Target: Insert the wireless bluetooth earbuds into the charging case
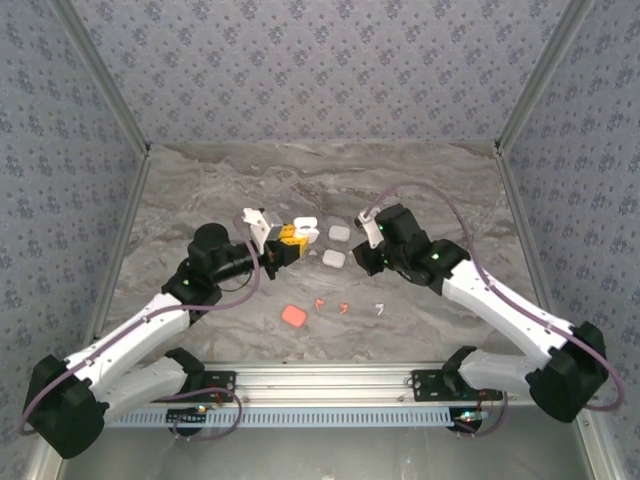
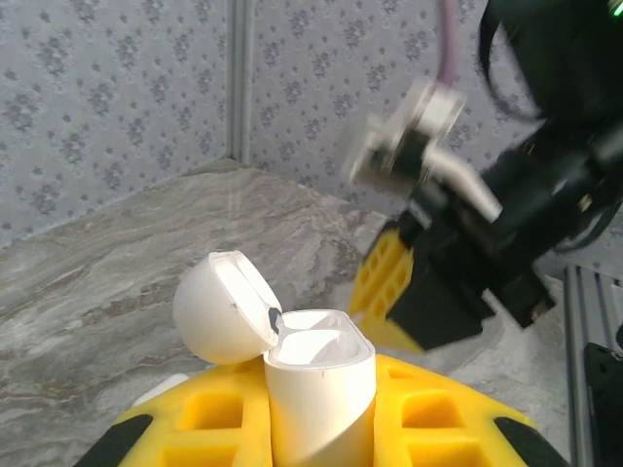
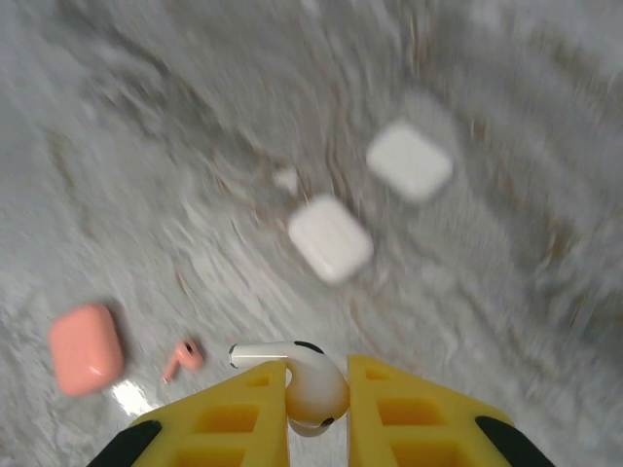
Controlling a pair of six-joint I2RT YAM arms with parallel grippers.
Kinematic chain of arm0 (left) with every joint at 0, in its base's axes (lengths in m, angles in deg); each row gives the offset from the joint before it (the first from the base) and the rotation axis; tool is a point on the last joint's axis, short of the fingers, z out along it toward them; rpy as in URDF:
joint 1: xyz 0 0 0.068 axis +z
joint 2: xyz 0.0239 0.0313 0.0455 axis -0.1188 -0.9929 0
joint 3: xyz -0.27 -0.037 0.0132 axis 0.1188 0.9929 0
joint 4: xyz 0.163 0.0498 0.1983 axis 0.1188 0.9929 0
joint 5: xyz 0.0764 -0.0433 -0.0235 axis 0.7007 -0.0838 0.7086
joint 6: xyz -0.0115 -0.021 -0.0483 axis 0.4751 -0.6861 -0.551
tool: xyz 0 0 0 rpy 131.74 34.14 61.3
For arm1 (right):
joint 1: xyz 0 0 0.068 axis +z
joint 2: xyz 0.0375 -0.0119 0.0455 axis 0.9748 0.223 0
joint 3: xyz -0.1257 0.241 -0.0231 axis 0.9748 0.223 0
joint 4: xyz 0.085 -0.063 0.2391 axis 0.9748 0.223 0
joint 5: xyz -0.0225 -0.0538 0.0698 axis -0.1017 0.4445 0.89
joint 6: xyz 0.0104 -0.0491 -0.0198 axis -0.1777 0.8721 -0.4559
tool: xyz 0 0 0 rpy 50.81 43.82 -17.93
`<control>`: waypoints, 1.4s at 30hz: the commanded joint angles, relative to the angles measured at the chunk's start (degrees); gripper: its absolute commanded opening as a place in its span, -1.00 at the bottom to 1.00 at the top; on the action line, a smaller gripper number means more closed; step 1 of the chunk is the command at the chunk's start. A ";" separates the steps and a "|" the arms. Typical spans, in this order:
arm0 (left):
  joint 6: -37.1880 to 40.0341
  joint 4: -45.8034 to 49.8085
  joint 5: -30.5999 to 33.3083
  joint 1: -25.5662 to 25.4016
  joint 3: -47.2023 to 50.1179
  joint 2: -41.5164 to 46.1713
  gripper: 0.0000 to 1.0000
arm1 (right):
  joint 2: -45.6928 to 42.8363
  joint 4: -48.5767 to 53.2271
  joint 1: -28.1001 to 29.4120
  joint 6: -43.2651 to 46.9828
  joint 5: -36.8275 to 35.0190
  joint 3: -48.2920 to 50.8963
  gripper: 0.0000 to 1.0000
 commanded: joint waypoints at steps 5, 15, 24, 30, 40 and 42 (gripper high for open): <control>-0.29 -1.90 -8.14 -0.80 -2.33 -3.10 -0.80 | -4.00 -6.12 5.23 11.64 -2.63 -6.31 -0.60; 0.30 -0.86 -10.92 -1.47 -3.54 -5.24 -0.81 | -0.58 -6.99 9.61 16.58 -0.50 -10.19 -0.60; 0.72 -0.52 -10.82 -1.56 -3.78 -5.16 -0.81 | 0.95 -6.97 10.99 17.38 1.56 -10.54 -0.59; 0.64 -0.58 -10.79 -1.67 -3.85 -5.34 -0.80 | 1.65 -6.75 11.23 17.64 3.31 -10.63 -0.58; 0.75 -0.55 -10.83 -1.72 -3.87 -5.24 -0.81 | 2.36 -6.36 11.15 18.77 9.81 -11.16 -0.52; 0.80 -0.61 -10.75 -1.74 -3.89 -5.09 -0.81 | 2.46 -5.38 10.81 18.55 10.99 -11.84 -0.45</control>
